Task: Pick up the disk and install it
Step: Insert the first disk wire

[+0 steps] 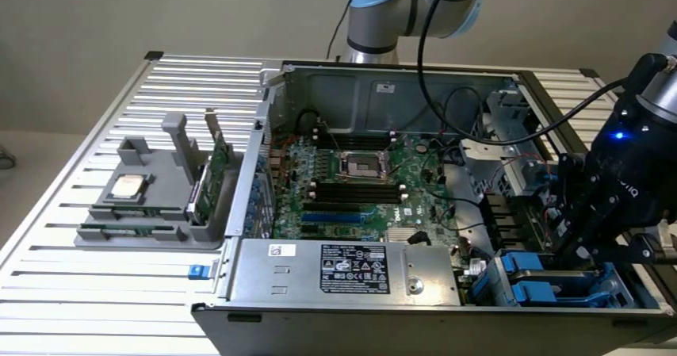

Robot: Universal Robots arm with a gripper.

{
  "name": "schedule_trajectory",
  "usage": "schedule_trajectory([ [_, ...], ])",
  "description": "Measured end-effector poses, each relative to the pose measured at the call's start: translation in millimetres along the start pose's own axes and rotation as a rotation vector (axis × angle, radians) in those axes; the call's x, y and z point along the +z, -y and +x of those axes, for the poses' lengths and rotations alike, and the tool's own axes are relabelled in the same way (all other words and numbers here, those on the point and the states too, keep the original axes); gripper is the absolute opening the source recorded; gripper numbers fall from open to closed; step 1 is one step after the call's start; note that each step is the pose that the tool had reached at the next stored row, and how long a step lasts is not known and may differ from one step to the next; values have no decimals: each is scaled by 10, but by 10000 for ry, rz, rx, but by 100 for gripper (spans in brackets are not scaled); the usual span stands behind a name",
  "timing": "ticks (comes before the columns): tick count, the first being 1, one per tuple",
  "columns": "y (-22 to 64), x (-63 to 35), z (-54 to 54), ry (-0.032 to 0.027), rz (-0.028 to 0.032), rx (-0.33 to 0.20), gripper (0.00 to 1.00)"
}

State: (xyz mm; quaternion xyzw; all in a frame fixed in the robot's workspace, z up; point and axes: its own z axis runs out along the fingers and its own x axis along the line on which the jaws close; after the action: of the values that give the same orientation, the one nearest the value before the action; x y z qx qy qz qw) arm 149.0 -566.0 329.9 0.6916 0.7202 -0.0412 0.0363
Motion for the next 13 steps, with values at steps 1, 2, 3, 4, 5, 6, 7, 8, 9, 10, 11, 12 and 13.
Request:
schedule_trajectory([
  [1,0,0,0,-11,0,-1,17],
  [2,1,1,1,-21,0,0,17],
  [3,1,0,0,-27,-1,-1,17],
  [4,2,0,0,-33,-1,-1,17],
  [5,2,-1,0,-38,-1,-1,17],
  [6,2,-2,0,-45,0,-1,17],
  [7,3,-6,-1,-49,2,0,17],
  [8,3,-12,-1,-54,5,0,17],
  [9,3,-21,-2,-57,11,-1,17],
  [10,4,-28,-3,-62,17,-1,17],
  [11,3,-34,-4,-66,24,-3,17],
  [12,3,-37,-4,-69,30,-4,17],
  [13,3,-38,-4,-72,34,-4,17],
])
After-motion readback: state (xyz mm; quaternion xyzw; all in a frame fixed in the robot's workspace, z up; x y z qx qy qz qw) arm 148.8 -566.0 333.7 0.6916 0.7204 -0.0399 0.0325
